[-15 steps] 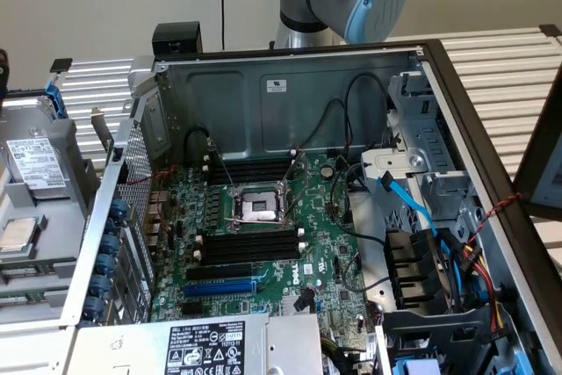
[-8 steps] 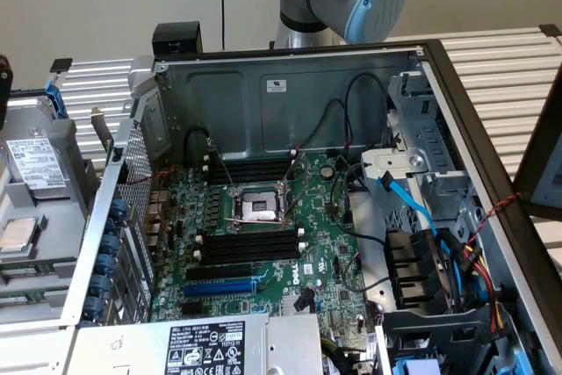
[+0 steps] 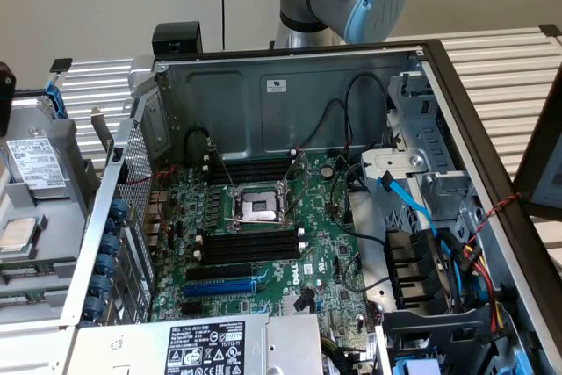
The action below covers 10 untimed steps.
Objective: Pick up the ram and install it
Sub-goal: 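Pick up the ram and move it above insertion slot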
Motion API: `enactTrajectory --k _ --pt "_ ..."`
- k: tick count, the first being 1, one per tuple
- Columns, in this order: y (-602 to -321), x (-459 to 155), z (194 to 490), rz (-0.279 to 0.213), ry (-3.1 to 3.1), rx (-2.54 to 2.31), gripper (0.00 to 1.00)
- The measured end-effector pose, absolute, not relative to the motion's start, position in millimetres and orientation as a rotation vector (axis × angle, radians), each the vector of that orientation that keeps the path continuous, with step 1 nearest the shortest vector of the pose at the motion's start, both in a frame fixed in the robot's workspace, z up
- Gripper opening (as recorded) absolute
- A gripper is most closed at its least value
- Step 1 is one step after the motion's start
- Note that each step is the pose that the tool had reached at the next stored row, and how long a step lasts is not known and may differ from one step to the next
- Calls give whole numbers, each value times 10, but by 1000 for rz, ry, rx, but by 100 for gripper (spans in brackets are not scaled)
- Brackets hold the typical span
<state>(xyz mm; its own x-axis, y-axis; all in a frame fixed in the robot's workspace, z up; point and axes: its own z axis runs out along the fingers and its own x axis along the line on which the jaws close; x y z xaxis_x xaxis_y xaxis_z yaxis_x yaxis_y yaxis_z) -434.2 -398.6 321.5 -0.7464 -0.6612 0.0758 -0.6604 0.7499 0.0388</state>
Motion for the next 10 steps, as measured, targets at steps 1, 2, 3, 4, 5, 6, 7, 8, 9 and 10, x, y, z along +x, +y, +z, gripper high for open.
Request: enactTrajectory --k 1,2,3,4,5,6,7,8,9,10 --pt "-3986 -4342 3203 -13 -2848 1110 31" --pt "-3986 -4342 3192 -12 -2838 1135 31" --pt "-3986 -4342 3181 -11 -2828 1161 31" --pt "-3986 -4342 3169 -10 -2817 1186 31" --pt "-3986 -4342 3158 -9 -2806 1211 31" --pt "-3985 -4342 3146 -7 -2795 1237 31" --pt "-3986 -4342 3135 -6 -2784 1262 31" --pt "-3986 -4342 3123 -5 -2772 1288 31" --pt "-3986 -4342 3112 -4 -2760 1313 31" --pt "-3985 -4342 3101 -3 -2748 1338 31"
